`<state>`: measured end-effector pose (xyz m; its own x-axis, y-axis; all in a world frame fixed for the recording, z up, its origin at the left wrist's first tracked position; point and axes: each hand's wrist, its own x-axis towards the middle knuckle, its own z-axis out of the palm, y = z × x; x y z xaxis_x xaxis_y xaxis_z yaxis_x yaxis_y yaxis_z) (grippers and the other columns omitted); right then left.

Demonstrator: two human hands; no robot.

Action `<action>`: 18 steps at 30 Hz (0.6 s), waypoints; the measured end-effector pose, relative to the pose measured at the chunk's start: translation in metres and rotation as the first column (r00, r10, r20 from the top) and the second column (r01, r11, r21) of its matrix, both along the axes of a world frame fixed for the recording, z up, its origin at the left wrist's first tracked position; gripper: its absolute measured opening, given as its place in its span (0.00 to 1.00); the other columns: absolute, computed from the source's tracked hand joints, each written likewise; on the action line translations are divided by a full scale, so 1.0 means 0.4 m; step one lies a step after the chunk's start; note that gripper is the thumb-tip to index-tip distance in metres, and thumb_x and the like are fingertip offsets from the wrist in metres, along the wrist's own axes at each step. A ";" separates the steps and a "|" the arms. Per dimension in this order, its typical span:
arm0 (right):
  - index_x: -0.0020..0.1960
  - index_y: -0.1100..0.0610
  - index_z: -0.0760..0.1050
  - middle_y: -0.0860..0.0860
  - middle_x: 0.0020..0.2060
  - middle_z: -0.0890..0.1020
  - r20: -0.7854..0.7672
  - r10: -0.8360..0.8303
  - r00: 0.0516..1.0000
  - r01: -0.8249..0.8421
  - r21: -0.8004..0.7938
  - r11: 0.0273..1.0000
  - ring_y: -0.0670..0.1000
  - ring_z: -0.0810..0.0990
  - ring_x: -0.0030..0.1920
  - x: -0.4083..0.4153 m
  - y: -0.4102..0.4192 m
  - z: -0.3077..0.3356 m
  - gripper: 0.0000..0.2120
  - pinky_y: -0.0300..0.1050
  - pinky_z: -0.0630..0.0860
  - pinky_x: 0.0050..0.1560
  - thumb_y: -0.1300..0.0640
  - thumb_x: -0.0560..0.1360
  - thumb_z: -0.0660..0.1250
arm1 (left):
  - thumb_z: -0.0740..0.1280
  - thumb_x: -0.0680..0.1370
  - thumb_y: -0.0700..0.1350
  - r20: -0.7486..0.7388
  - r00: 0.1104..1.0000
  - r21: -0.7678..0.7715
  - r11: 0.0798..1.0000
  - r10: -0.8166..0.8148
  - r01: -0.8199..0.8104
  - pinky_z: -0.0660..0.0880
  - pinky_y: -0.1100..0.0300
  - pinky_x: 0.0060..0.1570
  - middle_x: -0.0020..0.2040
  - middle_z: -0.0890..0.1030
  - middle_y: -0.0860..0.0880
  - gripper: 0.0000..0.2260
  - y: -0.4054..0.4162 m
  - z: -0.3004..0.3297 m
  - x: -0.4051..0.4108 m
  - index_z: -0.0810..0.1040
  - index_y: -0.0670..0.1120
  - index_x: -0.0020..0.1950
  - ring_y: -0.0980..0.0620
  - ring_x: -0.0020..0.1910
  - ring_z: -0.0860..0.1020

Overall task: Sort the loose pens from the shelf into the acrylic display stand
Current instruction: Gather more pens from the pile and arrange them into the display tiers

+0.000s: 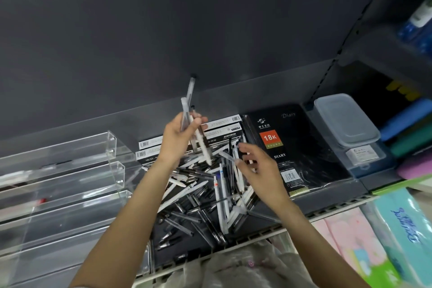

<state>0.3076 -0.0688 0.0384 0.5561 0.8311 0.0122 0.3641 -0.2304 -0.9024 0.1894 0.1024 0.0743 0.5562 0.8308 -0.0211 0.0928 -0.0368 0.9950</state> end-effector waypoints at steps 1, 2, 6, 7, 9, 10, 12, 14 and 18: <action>0.66 0.49 0.69 0.44 0.59 0.76 -0.150 0.029 0.988 -0.028 0.007 1.000 0.43 0.77 0.56 -0.001 0.008 0.023 0.20 0.32 0.75 0.52 0.54 0.76 0.67 | 0.64 0.78 0.41 0.063 0.998 -0.089 0.996 0.005 0.001 0.78 0.62 0.46 0.46 0.84 0.51 0.03 -0.014 0.005 0.002 0.76 0.47 0.50 0.52 0.48 0.83; 0.68 0.47 0.67 0.43 0.59 0.75 -0.233 0.069 0.970 -0.074 -0.012 0.997 0.43 0.77 0.56 -0.005 0.016 0.037 0.21 0.31 0.74 0.51 0.52 0.76 0.66 | 0.64 0.78 0.41 0.127 0.992 -0.172 0.985 0.018 0.004 0.79 0.60 0.47 0.47 0.84 0.50 0.03 -0.030 0.009 0.005 0.76 0.47 0.51 0.51 0.49 0.83; 0.71 0.46 0.60 0.45 0.57 0.75 -0.253 0.201 0.946 -0.237 -0.120 0.964 0.50 0.80 0.51 -0.038 0.032 0.040 0.21 0.47 0.78 0.53 0.49 0.80 0.58 | 0.63 0.79 0.42 0.277 0.950 -0.404 0.914 0.140 -0.017 0.80 0.59 0.46 0.47 0.84 0.50 0.07 -0.094 0.008 0.015 0.77 0.46 0.56 0.53 0.48 0.83; 0.68 0.49 0.62 0.49 0.53 0.79 -0.275 0.199 0.941 -0.236 -0.107 0.966 0.51 0.81 0.44 -0.048 0.031 0.035 0.17 0.48 0.80 0.46 0.51 0.81 0.56 | 0.62 0.79 0.42 0.278 0.946 -0.407 0.913 0.165 -0.040 0.80 0.59 0.46 0.47 0.84 0.50 0.08 -0.107 0.005 0.019 0.77 0.46 0.56 0.54 0.47 0.83; 0.58 0.54 0.67 0.50 0.41 0.80 -0.280 0.183 0.942 -0.212 -0.076 0.974 0.49 0.78 0.31 -0.070 0.023 0.029 0.08 0.44 0.76 0.32 0.55 0.82 0.54 | 0.61 0.80 0.41 0.284 0.937 -0.401 0.913 0.204 -0.078 0.80 0.59 0.47 0.47 0.84 0.50 0.08 -0.130 0.002 0.026 0.77 0.46 0.57 0.54 0.46 0.83; 0.54 0.55 0.68 0.49 0.37 0.78 -0.248 0.171 0.954 -0.194 -0.073 0.978 0.45 0.74 0.29 -0.079 0.018 0.026 0.06 0.42 0.72 0.30 0.55 0.82 0.53 | 0.61 0.80 0.42 0.298 0.929 -0.410 0.909 0.217 -0.081 0.80 0.59 0.48 0.47 0.84 0.50 0.09 -0.141 0.004 0.028 0.77 0.45 0.58 0.54 0.47 0.83; 0.49 0.53 0.68 0.47 0.32 0.75 -0.188 0.152 0.970 -0.170 -0.084 0.982 0.41 0.70 0.27 -0.092 0.009 0.028 0.07 0.42 0.68 0.32 0.53 0.82 0.52 | 0.59 0.81 0.42 0.334 0.915 -0.449 0.892 0.226 -0.056 0.79 0.61 0.48 0.48 0.84 0.49 0.10 -0.162 0.003 0.030 0.76 0.44 0.59 0.53 0.49 0.83; 0.45 0.48 0.66 0.46 0.29 0.71 -0.165 0.138 0.977 -0.157 -0.105 0.982 0.40 0.68 0.26 -0.100 -0.001 0.034 0.09 0.40 0.65 0.31 0.51 0.82 0.51 | 0.57 0.82 0.41 0.367 0.905 -0.480 0.877 0.216 -0.015 0.78 0.62 0.51 0.49 0.84 0.49 0.11 -0.183 0.006 0.027 0.75 0.43 0.61 0.53 0.51 0.82; 0.44 0.46 0.65 0.47 0.29 0.71 -0.104 0.140 0.985 -0.152 -0.122 0.981 0.42 0.68 0.26 -0.112 -0.021 0.053 0.09 0.43 0.66 0.31 0.51 0.82 0.50 | 0.56 0.82 0.41 0.400 0.901 -0.507 0.859 0.165 0.068 0.76 0.57 0.59 0.56 0.83 0.47 0.12 -0.219 0.001 0.009 0.74 0.42 0.62 0.52 0.58 0.80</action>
<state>0.2628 -0.0772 0.0595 0.4220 0.8945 -0.1474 0.3166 -0.2978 -0.9006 0.1930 0.0150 0.0748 0.5670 0.7952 -0.2149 -0.3444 0.4659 0.8151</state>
